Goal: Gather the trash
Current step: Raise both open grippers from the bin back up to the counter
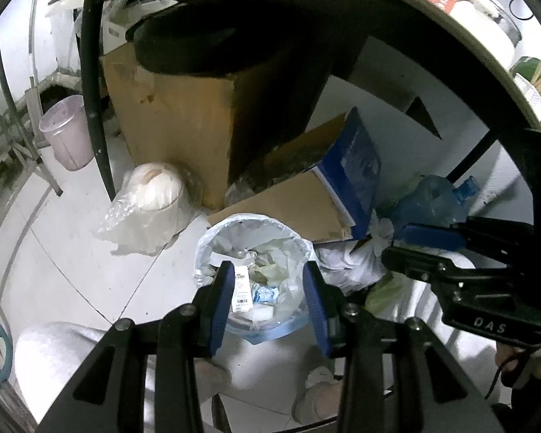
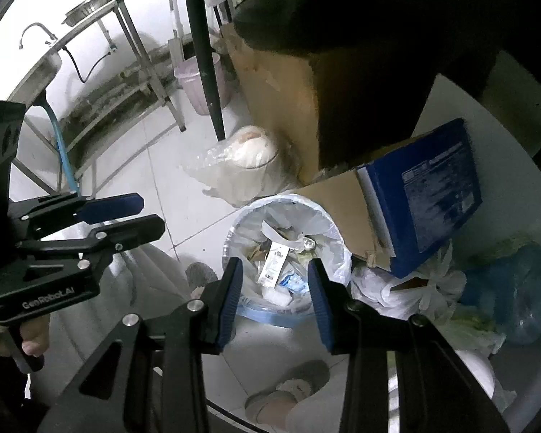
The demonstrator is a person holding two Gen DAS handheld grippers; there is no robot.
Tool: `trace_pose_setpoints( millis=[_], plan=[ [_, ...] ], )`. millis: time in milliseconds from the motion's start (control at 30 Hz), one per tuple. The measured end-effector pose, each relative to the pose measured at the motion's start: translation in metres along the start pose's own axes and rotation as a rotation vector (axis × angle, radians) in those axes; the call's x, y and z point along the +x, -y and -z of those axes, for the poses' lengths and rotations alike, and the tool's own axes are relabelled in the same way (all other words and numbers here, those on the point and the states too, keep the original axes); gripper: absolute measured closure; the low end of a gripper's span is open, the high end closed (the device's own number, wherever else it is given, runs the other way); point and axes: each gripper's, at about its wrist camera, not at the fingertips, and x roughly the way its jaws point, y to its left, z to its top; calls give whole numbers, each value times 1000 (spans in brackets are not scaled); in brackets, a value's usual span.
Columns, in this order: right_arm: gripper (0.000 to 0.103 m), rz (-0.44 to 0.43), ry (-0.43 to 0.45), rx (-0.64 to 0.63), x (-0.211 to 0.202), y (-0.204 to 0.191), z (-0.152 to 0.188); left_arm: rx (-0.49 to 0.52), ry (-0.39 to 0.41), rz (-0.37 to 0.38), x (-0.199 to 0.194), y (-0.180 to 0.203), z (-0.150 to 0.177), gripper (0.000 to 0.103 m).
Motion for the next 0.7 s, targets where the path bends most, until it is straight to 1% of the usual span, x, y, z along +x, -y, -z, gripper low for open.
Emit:
trace_pose_setpoints(
  millis=[267, 467, 700],
  plan=[
    [68, 12, 59, 6, -35, 2, 10, 29, 40, -2, -25, 19, 2, 64],
    [68, 22, 109, 20, -65, 7, 17, 48, 76, -5, -46, 34, 2, 59],
    [68, 32, 164, 25, -97, 11, 25, 91, 136, -8, -74, 50, -3, 58]
  ],
)
